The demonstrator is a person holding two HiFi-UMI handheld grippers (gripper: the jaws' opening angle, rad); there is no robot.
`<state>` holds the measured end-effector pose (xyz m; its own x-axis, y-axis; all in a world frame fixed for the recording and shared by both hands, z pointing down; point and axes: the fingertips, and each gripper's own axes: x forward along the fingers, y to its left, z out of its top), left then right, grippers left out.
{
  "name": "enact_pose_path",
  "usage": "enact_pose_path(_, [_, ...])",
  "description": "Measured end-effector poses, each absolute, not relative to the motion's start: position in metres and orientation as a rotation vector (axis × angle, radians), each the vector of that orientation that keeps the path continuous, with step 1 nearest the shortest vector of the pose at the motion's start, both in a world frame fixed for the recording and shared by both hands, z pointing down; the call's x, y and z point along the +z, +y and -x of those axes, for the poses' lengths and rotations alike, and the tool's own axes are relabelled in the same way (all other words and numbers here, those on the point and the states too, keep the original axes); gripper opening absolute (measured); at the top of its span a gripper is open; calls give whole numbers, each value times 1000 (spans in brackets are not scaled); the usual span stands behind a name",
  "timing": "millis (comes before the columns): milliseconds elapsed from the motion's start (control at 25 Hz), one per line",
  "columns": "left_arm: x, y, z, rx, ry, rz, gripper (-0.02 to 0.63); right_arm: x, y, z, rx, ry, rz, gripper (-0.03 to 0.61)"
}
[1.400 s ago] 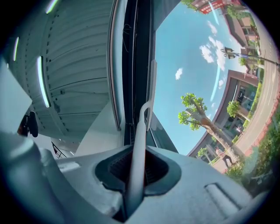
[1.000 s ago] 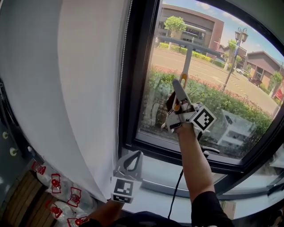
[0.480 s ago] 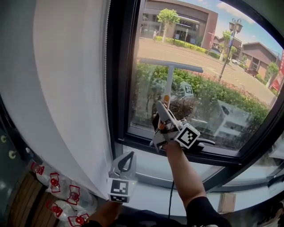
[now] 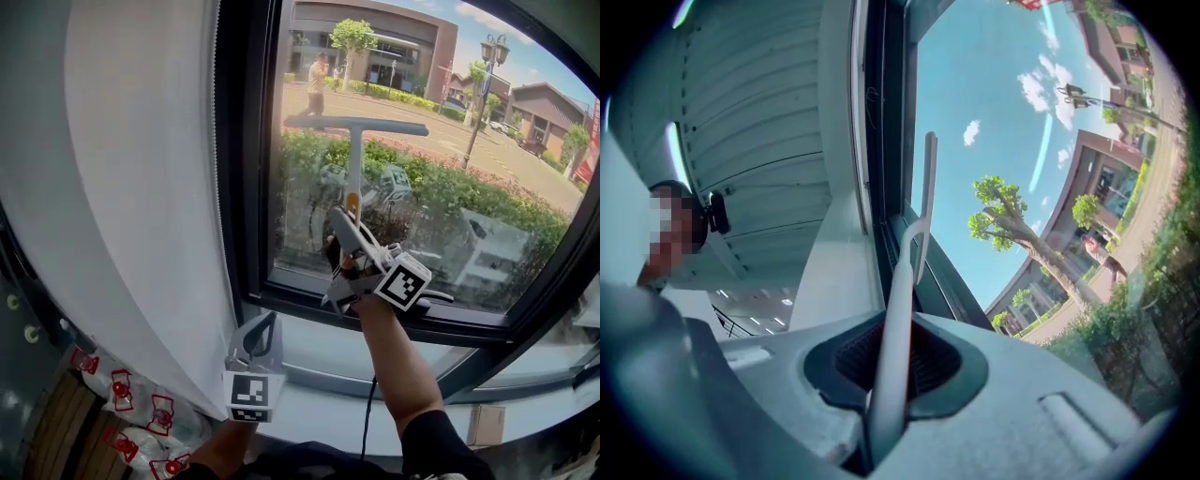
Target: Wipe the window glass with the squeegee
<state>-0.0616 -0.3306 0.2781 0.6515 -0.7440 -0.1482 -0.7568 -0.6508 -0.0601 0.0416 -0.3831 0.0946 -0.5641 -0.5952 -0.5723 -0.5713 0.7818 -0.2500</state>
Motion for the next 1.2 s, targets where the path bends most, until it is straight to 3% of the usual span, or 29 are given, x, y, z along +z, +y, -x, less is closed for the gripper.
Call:
enact_pose_path(600, [134, -332, 21, 345, 1106, 2477, 3, -82, -358, -132, 185, 2257, 876, 35])
enact_pose_path(1200, [155, -328, 3, 356, 1106, 2511, 3, -104, -368, -146, 160, 2242, 770, 35])
